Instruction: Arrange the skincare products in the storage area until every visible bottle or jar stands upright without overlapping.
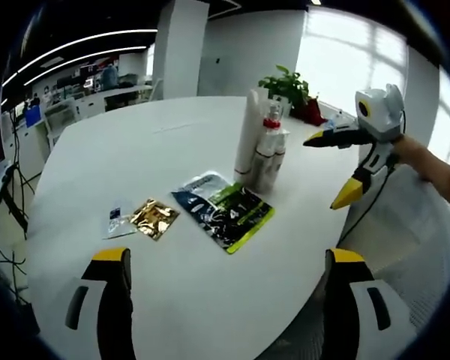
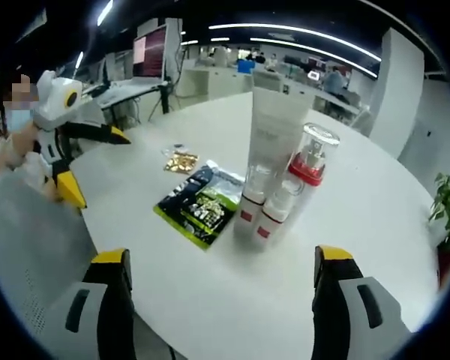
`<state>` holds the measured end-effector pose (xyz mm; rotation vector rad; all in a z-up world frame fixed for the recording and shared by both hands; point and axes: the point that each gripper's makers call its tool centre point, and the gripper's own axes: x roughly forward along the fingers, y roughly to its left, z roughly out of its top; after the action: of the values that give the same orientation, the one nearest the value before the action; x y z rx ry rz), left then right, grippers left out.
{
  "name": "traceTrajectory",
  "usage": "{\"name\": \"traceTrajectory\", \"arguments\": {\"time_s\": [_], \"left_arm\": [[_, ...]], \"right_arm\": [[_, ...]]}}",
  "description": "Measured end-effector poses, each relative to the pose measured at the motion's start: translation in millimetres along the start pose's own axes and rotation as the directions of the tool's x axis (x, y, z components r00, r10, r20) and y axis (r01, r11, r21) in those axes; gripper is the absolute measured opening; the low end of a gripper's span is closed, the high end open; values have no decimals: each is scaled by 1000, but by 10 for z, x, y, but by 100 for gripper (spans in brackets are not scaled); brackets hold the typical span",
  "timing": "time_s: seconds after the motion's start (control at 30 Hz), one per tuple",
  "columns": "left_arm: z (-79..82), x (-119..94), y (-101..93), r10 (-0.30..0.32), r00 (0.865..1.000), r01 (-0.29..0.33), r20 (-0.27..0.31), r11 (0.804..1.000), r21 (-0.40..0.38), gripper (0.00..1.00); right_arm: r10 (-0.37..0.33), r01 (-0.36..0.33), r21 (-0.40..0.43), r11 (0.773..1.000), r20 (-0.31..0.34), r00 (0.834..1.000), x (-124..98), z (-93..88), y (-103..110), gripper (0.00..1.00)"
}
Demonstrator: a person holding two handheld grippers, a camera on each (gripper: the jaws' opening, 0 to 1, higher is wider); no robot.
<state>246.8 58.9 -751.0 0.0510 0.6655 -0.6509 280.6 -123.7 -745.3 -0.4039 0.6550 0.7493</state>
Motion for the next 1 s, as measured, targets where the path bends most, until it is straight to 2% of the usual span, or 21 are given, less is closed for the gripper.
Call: {"name": "traceTrajectory", "arguments": {"time_s": [0.23,0.4,0.47,0.53,0.7,0.93,1.0], "left_arm": [[-7,-73,97,28,1000,-28,9,1000,-10,99],[-61,-87,133,48,999,-48,-3,999,-18,99],[-108,-88,161,68,997,-68,-23,998,3,99],[-116,-93,174,65,998,-65,-16,998,-6,99],[-115,-115,131,63,998,-63,-6,998,-14,99],[-148,-137,138,68,998,-68,-3,997,-39,99],[-153,-152,159,74,997,-74,-4,996,-46,99]], "right_arm": [[-46,46,-9,999,21,999,-99,61,-63,100],[-54,54,-12,998,36,998,-152,123,-34,100],[-56,57,-21,998,45,997,-183,181,4,100],[-54,57,-37,998,69,996,-216,270,60,100],[-13,23,-87,996,109,994,-258,507,239,98],[65,-46,-141,989,135,989,-187,757,472,87],[95,-76,-151,986,126,988,-130,790,535,83]]}}
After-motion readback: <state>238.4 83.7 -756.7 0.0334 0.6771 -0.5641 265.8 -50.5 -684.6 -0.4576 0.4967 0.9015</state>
